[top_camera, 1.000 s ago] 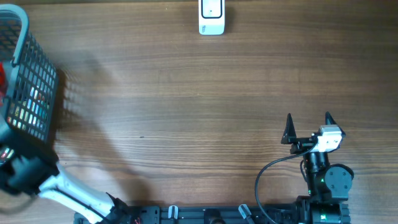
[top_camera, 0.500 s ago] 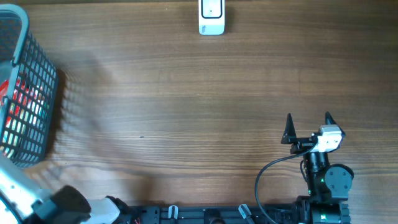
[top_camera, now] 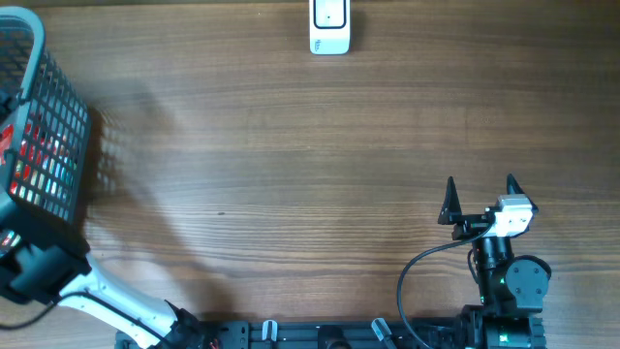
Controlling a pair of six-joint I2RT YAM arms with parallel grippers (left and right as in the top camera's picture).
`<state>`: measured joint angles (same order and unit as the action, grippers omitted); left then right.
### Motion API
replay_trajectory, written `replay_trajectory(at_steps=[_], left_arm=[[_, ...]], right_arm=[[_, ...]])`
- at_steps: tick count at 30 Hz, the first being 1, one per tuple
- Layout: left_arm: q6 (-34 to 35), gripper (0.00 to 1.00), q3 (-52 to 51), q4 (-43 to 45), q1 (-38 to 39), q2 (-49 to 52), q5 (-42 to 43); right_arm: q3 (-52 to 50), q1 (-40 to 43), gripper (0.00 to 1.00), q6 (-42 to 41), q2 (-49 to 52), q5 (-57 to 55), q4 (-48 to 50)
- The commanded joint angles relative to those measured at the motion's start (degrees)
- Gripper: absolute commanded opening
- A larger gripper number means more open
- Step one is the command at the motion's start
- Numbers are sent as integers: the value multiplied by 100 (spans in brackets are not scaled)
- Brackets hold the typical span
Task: Scan the item barcode
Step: 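Grasp the red snack bag in the basket with the left gripper, then lift the red bag out and place it on the table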
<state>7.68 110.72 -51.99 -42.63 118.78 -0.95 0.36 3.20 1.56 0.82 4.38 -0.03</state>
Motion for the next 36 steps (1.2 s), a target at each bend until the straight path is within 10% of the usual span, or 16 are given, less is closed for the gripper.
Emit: replay_trajectory(at_steps=[1, 16, 20, 21, 23, 36], left_arm=[[74, 100, -22, 109, -79, 549, 48], [66, 100, -22, 249, -260, 1628, 1012], [7, 49, -20, 243, -278, 1626, 1010], [9, 24, -20, 227, -304, 1622, 1010], [11, 8, -13, 199, -330, 1596, 1012], [166, 4, -9, -22, -485, -173, 1060]], right_arm=[[-7, 24, 100, -44, -55, -74, 11], [-7, 24, 100, -44, -55, -74, 11], [-7, 24, 100, -44, -55, -74, 11], [-7, 24, 100, -44, -55, -74, 11], [-7, 24, 100, -42, -55, -74, 11], [-7, 24, 100, -44, -55, -74, 11]])
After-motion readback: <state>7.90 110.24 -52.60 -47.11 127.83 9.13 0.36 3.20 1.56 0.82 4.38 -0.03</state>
